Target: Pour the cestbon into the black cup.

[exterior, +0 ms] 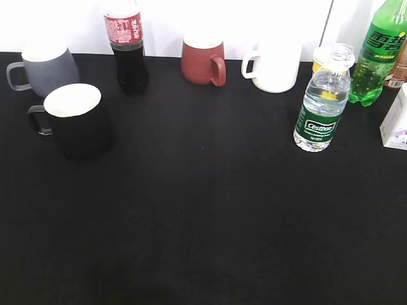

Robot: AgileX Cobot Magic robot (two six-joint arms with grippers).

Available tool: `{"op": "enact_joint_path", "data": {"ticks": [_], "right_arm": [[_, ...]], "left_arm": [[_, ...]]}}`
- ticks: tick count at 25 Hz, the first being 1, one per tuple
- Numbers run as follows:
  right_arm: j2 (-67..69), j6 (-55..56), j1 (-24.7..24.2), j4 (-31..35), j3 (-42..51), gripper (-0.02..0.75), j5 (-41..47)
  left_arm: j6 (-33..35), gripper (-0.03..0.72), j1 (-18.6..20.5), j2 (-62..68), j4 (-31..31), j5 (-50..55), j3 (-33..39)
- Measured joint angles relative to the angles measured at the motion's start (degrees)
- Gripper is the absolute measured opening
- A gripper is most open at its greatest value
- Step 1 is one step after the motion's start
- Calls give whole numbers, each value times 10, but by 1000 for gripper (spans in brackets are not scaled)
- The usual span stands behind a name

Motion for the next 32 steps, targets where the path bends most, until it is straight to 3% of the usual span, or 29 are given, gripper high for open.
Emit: {"op": "enact_joint_path", "data": {"ticks": [11, 13, 17, 20, 22, 25, 27, 29, 32], "right_arm": [[0, 0, 0, 0, 0, 585, -1], [0, 0, 0, 0, 0, 585, 0], [0, 0, 0, 0, 0, 585, -1], [0, 0, 0, 0, 0, 585, -1], [0, 0, 0, 0, 0, 585, -1], [0, 0, 0, 0, 0, 585, 0], [0, 0, 0, 0, 0, 585, 0], [0, 0, 0, 0, 0, 585, 0], [0, 0, 0, 0, 0, 585, 0]], "left_arm": [[0, 241, 0, 0, 0, -1, 0], [5, 241, 0, 31, 0, -43, -17], [109, 278, 0, 224, -28, -303, -26], [122, 299, -3, 377, -57, -499, -28], [122, 298, -36, 481, -75, -657, 9], [122, 298, -115, 599, -119, -899, 117], [103, 298, -149, 705, -132, -1001, 153], [33, 298, -152, 809, -125, -1097, 155], [13, 307, -152, 921, -92, -1187, 155]]}}
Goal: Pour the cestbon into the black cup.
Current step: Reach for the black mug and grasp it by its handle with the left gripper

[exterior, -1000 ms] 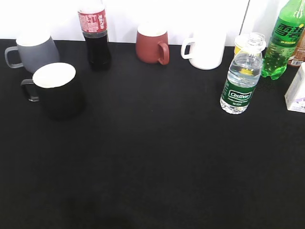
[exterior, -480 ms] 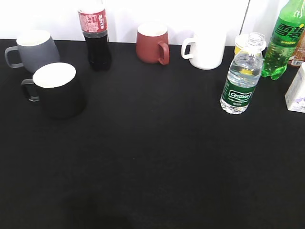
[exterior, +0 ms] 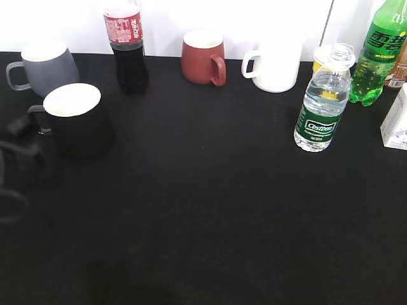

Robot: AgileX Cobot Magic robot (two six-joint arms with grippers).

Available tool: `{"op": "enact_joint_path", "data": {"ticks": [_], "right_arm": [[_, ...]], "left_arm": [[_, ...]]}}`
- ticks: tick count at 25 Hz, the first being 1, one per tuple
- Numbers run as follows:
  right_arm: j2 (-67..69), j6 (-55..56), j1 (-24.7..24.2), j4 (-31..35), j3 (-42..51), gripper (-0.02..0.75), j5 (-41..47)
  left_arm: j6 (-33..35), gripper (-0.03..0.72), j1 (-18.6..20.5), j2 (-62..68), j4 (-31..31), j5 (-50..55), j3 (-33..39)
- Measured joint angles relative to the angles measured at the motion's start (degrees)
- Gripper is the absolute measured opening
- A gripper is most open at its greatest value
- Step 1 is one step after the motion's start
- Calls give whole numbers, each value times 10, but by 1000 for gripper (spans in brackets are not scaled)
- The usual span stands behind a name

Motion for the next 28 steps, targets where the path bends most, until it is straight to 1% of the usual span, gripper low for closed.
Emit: {"op": "enact_joint_path", "data": {"ticks": [1, 3, 4, 5, 7, 10, 13, 18, 20, 22, 24, 26, 28], "right_arm": [[0, 0, 0, 0, 0, 585, 0], [0, 0, 0, 0, 0, 585, 0], [0, 0, 0, 0, 0, 585, 0], [0, 0, 0, 0, 0, 585, 0], [0, 0, 0, 0, 0, 585, 0], [0, 0, 0, 0, 0, 585, 0], [0, 0, 0, 0, 0, 585, 0], [0, 0, 0, 0, 0, 585, 0], [0, 0, 0, 0, 0, 585, 0], [0, 0, 0, 0, 0, 585, 0], [0, 0, 0, 0, 0, 585, 0], [0, 0, 0, 0, 0, 585, 0], [0, 0, 0, 0, 0, 585, 0]], "left_arm": [[-3, 328, 0, 16, 0, -4, 0], [-19, 400, 0, 35, 1, -43, 0], [-21, 426, 0, 46, 1, -48, -3], [-21, 435, 0, 62, 2, -50, -11], [-22, 438, 2, 79, 9, -51, -28], [-23, 440, 35, 79, 15, -48, -41], [-23, 440, 53, 90, 61, -42, -53], [-24, 440, 67, 110, 71, -3, -109], [-24, 440, 87, 116, 103, 5, -122], [-24, 431, 109, 136, 155, 3, -142], [-24, 363, 126, 156, 197, 3, -158], [-24, 304, 133, 173, 217, 2, -178], [-24, 283, 134, 198, 237, 1, -208]]}}
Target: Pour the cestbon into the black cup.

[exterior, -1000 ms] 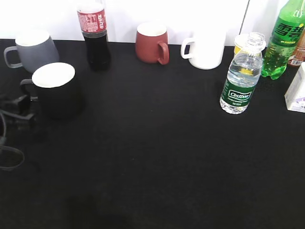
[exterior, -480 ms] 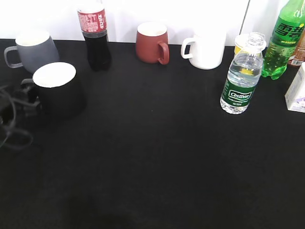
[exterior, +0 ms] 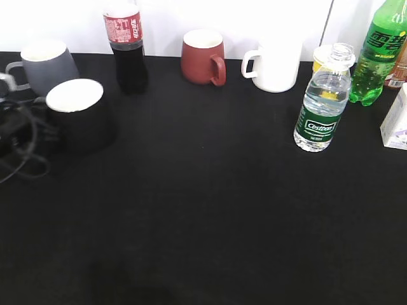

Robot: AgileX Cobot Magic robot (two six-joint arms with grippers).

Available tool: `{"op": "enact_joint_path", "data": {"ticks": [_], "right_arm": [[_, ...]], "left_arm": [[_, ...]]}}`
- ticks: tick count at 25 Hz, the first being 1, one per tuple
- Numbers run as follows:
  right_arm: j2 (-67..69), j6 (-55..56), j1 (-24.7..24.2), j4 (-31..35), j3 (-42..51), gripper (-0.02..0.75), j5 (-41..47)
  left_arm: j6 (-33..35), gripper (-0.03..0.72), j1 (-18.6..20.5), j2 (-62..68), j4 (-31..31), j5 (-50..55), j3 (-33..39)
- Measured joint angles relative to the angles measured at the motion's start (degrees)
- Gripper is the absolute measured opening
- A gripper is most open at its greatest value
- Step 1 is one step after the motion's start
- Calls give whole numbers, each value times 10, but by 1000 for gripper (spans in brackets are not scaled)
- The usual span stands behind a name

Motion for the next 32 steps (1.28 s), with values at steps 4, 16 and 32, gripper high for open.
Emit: {"op": "enact_joint_path", "data": {"ticks": [4, 16, 32], "right_arm": [[0, 0, 0, 0, 0, 585, 0], [0, 0, 0, 0, 0, 585, 0], [523, -253, 52, 202, 80, 585, -754]], "left_arm": [[0, 96, 1, 14, 56, -1, -32], [-158, 46, -39, -179, 177, -36, 49], [-163, 45, -147, -190, 162, -7, 49]]}}
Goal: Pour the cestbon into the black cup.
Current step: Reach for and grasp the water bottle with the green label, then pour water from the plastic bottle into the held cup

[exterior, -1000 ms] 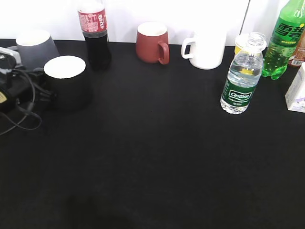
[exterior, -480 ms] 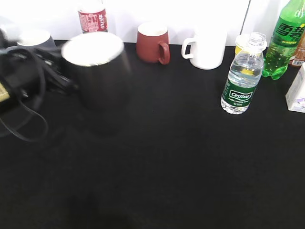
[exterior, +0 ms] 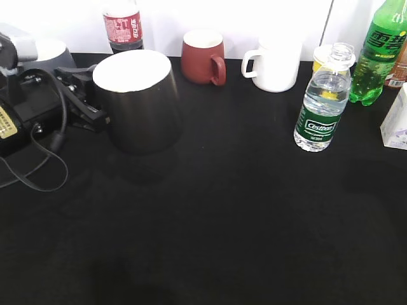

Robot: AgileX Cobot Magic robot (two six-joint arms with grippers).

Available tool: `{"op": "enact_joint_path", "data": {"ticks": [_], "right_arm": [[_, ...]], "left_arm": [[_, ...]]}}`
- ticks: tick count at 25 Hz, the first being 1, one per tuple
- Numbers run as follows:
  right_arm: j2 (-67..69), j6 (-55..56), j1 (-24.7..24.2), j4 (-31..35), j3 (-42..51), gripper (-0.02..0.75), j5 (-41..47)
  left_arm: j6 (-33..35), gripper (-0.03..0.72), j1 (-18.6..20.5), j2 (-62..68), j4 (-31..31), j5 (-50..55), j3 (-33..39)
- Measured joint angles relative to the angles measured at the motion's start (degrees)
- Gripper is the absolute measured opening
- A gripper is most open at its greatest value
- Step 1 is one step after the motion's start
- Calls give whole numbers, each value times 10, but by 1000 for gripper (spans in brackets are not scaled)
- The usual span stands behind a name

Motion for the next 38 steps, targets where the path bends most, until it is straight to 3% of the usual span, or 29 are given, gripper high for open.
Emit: {"op": "enact_joint_path", "data": {"ticks": [3, 5, 8, 10, 15, 24, 29, 35, 38], "right_arm": [[111, 55, 94, -23, 13, 585, -74], [171, 102, 128, -25, 13, 585, -111], [268, 131, 134, -61, 13, 596, -207], [336, 145, 134, -85, 13, 657, -265], [465, 152, 134, -74, 12, 670, -430], [575, 152, 134, -71, -104, 649, -440], [585, 152, 134, -71, -120, 489, -441], [586, 152, 134, -71, -120, 487, -451], [552, 110, 134, -102, -114, 486, -406]], "left_arm": [[0, 45, 0, 0, -1, 1, 0], [0, 45, 0, 0, -1, 2, 0], [0, 45, 0, 0, -1, 2, 0], [0, 45, 0, 0, -1, 4, 0], [0, 44, 0, 0, -1, 4, 0], [0, 44, 0, 0, 6, 4, 0], [0, 44, 0, 0, 12, 4, 0], [0, 44, 0, 0, 27, 4, 0], [0, 44, -29, 0, 50, 5, 0]]}}
